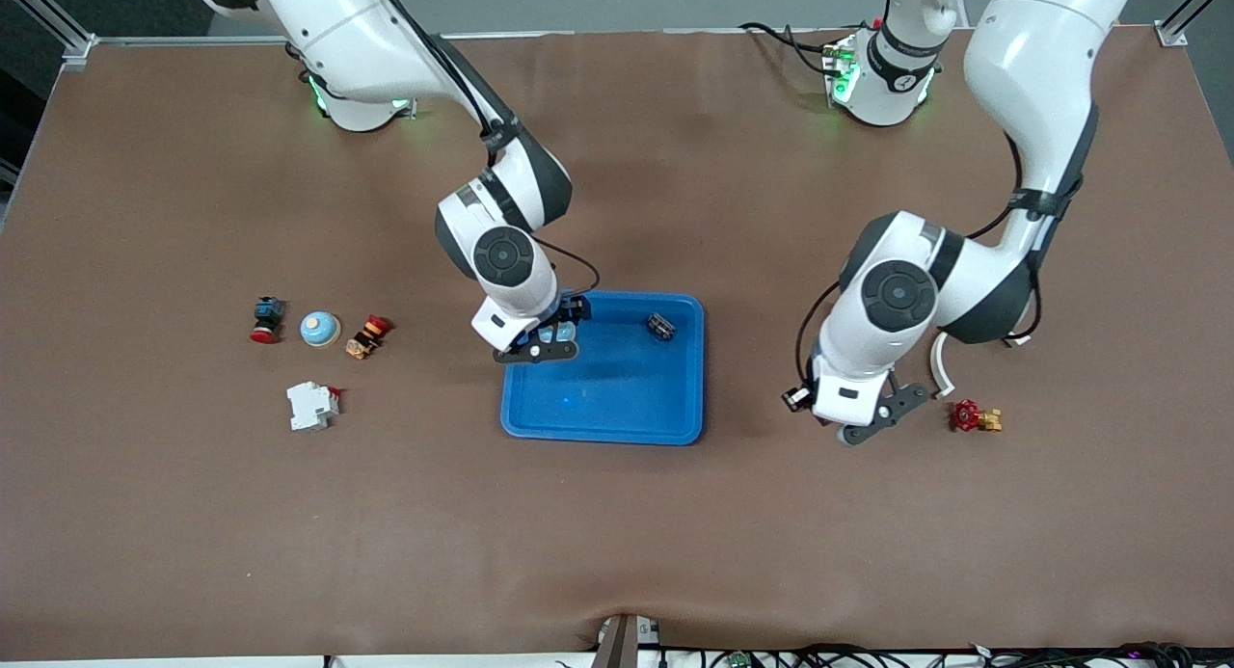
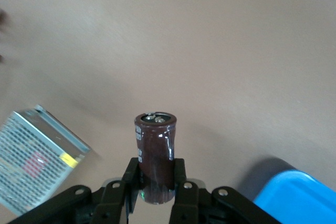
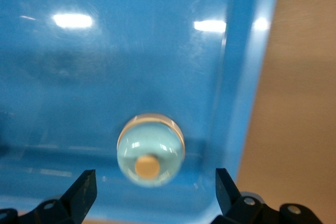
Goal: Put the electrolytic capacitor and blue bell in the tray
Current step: 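Release the capacitor in the tray while the right gripper returns to the bells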
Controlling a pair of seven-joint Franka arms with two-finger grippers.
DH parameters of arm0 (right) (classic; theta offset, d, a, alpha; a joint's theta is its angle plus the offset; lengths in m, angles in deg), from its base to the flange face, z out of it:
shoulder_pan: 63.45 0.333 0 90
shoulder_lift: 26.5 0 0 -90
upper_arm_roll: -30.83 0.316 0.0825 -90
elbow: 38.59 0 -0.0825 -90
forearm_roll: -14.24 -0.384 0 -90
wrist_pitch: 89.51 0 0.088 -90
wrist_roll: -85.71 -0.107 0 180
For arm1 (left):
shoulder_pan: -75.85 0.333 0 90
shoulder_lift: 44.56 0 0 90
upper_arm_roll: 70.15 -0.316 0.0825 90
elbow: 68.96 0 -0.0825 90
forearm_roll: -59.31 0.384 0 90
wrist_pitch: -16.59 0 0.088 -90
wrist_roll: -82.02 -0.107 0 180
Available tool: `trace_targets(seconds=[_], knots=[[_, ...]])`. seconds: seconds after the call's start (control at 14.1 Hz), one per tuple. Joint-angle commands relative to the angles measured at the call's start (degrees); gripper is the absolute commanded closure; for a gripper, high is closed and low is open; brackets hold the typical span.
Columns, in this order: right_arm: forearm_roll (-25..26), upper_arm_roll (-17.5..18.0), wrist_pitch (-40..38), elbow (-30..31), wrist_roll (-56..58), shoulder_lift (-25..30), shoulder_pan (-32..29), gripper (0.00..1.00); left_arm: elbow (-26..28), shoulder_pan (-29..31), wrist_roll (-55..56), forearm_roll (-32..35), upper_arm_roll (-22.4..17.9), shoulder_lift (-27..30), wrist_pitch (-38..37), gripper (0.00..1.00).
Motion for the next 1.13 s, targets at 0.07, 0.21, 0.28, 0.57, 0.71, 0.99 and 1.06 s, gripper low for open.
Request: trace_targets(seconds=[0.07, 0.21, 0.28, 0.57, 0.71, 0.99, 1.06], knots=[[0.6, 0.3, -12.3, 0.6, 6.8, 10.4, -4.1, 0.0, -7.1, -5.4, 6.6, 0.3, -0.3, -4.9, -1.3, 1.0], [0.6, 0.3, -18.2, -0.1, 13.6, 14.2, -7.0, 0.0, -9.8, -8.1, 10.6, 0.0, -0.5, -6.7, -1.3, 1.0], [0.6, 0.3, -20.6, -0.5, 18.7, 16.0, -9.2, 0.0, -11.4, -8.9, 14.4, 0.1, -0.6, -7.9, -1.3, 1.0], [0.9, 0.2, -27.1, -3.2, 39.2, 19.5, -19.2, 0.0, -14.1, -15.0, 27.2, 0.1, -0.7, -11.9, 1.1, 1.0], [3.1, 0.2, -28.0, -3.7, 48.8, 19.8, -24.6, 0.0, -14.1, -17.6, 33.6, 0.1, -0.7, -13.9, 4.3, 1.0], [4.3, 0.2, -28.1, -2.6, 61.3, 19.9, -35.1, 0.0, -13.9, -19.0, 41.9, 0.2, -0.8, -15.9, 5.3, 1.0], [4.2, 0.2, -27.7, -1.5, 64.1, 19.9, -38.1, 0.0, -13.9, -19.0, 42.6, 0.2, -0.8, -16.5, 5.3, 1.0]])
